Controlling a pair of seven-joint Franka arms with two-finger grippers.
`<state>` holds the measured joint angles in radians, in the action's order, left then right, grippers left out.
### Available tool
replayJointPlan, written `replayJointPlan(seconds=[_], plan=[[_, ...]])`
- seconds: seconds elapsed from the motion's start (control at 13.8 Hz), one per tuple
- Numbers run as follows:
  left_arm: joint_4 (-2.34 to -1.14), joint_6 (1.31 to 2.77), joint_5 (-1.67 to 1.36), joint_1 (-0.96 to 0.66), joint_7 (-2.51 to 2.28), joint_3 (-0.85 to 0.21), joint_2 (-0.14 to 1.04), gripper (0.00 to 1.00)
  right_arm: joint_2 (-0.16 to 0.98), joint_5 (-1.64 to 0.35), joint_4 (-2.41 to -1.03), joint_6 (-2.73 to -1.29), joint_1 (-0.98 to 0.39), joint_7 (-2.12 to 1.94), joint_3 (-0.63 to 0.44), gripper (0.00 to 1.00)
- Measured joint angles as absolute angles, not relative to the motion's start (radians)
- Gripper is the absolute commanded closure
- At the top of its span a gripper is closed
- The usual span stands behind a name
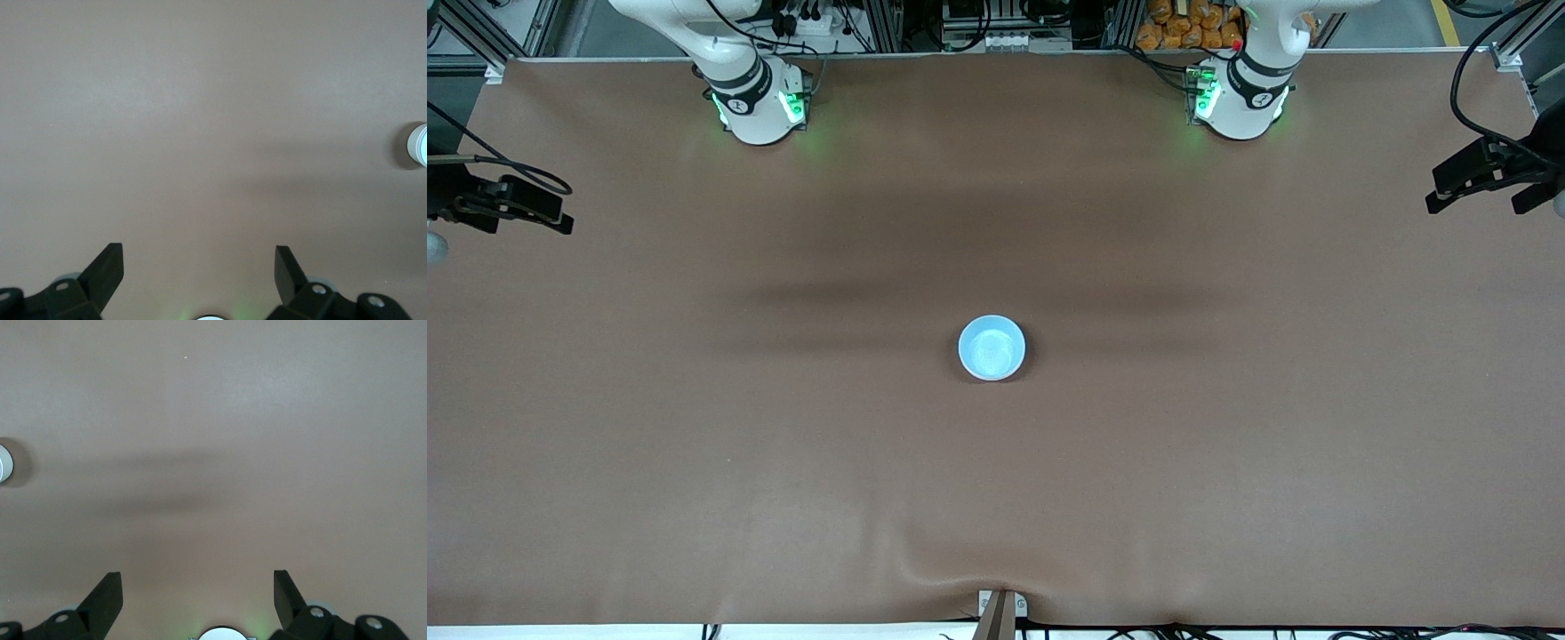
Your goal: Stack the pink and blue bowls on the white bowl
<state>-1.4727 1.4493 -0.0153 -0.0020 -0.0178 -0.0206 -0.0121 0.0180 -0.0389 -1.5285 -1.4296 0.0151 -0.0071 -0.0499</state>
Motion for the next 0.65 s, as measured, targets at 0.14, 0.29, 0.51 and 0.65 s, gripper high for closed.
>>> replayJointPlan(seconds=[0.14,0.29,0.51,0.65], plan=[[-1.473,1.449,-0.015,-0.002,-0.018,-0.021,-0.012,0.0,0.017,-0.039,-1.528,-1.429,0.028,-0.007,-0.051,0.0],[-1.473,1.449,-0.015,-0.002,-0.018,-0.021,-0.012,0.0,0.015,-0.039,-1.528,-1.426,0.042,-0.007,-0.051,0.0],[-1.473,1.449,-0.015,-0.002,-0.018,-0.021,-0.012,0.0,0.012,-0.039,-1.528,-1.426,0.056,-0.007,-0.051,0.0],[-1.473,1.449,-0.015,-0.002,-0.018,-0.021,-0.012,0.0,0.011,-0.039,-1.528,-1.426,0.056,0.004,-0.049,0.0]])
